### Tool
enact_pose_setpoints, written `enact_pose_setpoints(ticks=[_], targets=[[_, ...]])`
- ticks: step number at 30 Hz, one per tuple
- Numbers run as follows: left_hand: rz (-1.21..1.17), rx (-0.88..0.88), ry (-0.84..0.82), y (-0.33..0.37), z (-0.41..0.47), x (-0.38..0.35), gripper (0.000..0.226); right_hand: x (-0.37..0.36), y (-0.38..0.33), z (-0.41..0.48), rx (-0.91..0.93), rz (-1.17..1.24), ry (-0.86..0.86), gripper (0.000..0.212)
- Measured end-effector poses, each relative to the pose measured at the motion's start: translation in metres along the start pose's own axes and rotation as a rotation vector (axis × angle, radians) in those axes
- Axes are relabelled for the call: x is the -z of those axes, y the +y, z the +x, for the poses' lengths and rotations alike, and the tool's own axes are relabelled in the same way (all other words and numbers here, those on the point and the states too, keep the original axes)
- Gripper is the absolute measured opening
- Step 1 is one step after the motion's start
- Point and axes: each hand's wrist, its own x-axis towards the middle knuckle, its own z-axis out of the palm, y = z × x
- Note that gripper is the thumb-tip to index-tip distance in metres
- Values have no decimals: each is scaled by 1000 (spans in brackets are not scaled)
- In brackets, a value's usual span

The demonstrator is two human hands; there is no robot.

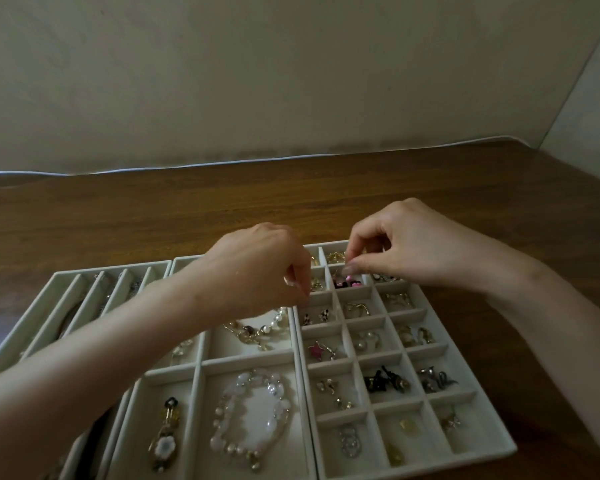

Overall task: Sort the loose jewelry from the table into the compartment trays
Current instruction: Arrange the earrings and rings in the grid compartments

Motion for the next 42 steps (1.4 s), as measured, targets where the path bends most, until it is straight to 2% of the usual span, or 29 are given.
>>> enact_pose_setpoints(ticks=[5, 9, 13, 18, 21, 24, 29, 33, 36, 42], targets=[[47, -24, -88, 12, 1, -3, 13, 2, -1, -2, -50, -27, -113, 3], [114, -26, -55, 21, 4, -7, 13, 1, -3, -2, -89, -82, -174, 6], [155, -5, -17, 22, 6, -12, 16, -3, -10, -5, -85, -222, -177, 7], [110, 35, -9, 19, 4, -14, 14, -12, -19, -10, -30, -449, -94, 15], [65, 40, -6, 17, 3, -12, 13, -14, -24, -11, 12, -519, -83, 12], [-9, 56, 74, 13, 3, -8, 10, -14, -23, -9, 24, -539, -87, 8], [-142, 14, 180, 6, 5, -8, 10, -12, -18, -4, -24, -442, -150, 13], [-231, -66, 155, 9, 10, -8, 12, 5, -9, -7, -134, -165, -222, 14], [-135, -178, 94, 18, 20, -8, 8, 19, 3, -9, -190, -29, -162, 11], [133, -291, -33, 38, 38, -8, 15, 24, 22, -5, -251, 30, -148, 10]])
